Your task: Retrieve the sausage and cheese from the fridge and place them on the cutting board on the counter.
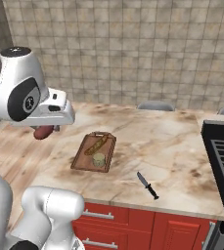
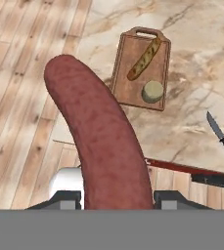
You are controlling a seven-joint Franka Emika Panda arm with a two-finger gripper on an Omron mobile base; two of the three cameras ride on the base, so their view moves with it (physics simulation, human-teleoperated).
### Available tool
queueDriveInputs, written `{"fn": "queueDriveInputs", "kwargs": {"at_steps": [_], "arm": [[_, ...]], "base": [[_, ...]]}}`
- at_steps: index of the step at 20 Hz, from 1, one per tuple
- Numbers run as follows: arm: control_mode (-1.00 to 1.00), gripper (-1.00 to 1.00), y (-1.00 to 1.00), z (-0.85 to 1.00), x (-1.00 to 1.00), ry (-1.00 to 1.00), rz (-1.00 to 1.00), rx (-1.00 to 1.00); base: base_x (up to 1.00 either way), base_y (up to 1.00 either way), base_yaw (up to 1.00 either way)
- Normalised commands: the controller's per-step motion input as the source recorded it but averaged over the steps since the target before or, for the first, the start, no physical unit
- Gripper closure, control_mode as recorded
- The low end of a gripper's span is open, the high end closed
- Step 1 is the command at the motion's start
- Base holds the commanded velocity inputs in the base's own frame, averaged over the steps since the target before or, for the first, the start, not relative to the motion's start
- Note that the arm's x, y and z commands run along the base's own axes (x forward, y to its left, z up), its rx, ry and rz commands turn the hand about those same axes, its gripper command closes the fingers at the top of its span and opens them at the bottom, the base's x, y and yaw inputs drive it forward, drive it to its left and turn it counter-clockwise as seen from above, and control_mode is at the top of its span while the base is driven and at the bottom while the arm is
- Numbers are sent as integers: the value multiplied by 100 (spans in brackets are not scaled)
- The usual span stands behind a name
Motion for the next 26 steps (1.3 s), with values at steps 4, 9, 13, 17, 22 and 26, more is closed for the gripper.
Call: {"fn": "queueDriveInputs", "kwargs": {"at_steps": [4,9,13,17,22,26], "arm": [[-100,100,0,-63,88,-7,0,-6],[-100,100,-5,-42,92,11,0,0],[-100,100,-14,-52,85,17,0,0],[-100,100,-6,-72,89,19,0,0],[-100,100,-1,-59,84,13,0,0],[-100,100,-1,-20,70,3,4,0]], "base": [[0,0,0],[0,0,0],[0,0,0],[0,0,0],[0,0,0],[0,0,0]]}}
